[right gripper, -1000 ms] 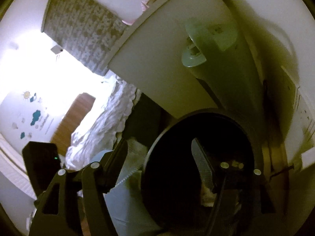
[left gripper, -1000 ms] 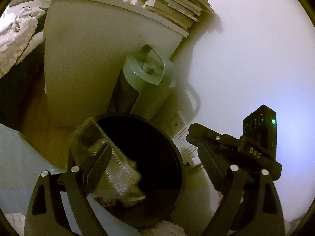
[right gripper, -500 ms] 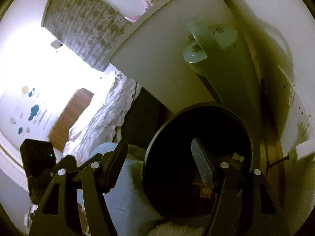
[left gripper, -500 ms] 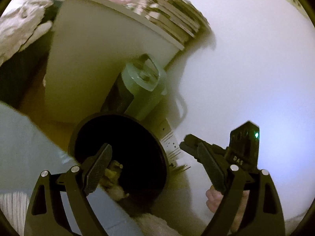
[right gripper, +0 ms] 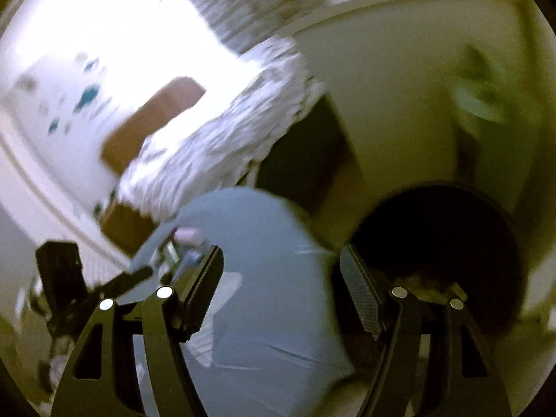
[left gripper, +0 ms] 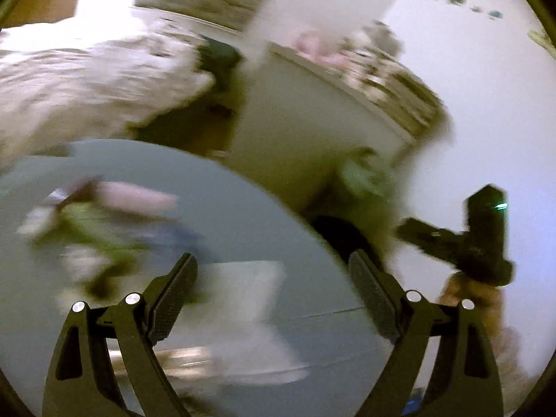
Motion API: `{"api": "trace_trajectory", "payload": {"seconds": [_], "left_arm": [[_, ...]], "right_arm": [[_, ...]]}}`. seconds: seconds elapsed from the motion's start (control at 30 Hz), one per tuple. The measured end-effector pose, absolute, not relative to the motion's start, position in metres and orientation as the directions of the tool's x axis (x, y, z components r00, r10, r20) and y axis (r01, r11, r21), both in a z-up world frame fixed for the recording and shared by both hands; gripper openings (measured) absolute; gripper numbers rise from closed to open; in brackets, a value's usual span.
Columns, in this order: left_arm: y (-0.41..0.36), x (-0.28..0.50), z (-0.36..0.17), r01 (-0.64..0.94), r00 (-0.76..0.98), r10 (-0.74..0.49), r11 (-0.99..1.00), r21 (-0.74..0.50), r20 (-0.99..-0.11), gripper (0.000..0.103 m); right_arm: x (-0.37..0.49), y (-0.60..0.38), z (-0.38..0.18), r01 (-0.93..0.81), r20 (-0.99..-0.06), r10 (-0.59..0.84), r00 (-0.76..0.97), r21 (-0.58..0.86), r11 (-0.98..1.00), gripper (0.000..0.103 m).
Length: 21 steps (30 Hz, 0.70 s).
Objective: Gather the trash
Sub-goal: 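Grasp the dark red bottle with the left tool while the right grasps the pink roller tube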
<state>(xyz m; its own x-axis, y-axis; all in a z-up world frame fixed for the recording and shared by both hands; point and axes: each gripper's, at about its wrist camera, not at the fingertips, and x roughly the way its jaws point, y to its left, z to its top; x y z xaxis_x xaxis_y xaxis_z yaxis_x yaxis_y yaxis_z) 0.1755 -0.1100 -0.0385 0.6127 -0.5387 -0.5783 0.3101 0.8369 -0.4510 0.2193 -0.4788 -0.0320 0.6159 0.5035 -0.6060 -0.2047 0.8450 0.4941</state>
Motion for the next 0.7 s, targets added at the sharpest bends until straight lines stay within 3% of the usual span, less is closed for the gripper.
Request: {"api": "trace_trajectory", "payload": {"seconds": [0.23, 0.4, 0.7], "left_arm": [[-0.008, 0.199, -0.057, 0.151, 0.667, -0.355, 0.925, -0.347, -0.656, 0.086], [0.012, 0.245, -0.073, 0.167, 0.62, -0.334, 0.94, -0.297, -0.71, 0.064], [-0.028, 0.296, -0.097, 0.344, 0.505, -0.307, 0.929, -0.139, -0.807, 0.044]], "right_arm": [[0.264, -0.354, -0.021, -0.428, -0.694, 0.521, 0.497, 0.326, 0.843, 0.063], [0.304, -0.28, -0.029, -0.535, -0.755, 0.486, 0.44, 0.214, 0.818, 0.059], [0.35, -0.192, -0.069, -0.653, -0.84, 0.389, 0.38, 0.054, 0.755, 0.056]]}}
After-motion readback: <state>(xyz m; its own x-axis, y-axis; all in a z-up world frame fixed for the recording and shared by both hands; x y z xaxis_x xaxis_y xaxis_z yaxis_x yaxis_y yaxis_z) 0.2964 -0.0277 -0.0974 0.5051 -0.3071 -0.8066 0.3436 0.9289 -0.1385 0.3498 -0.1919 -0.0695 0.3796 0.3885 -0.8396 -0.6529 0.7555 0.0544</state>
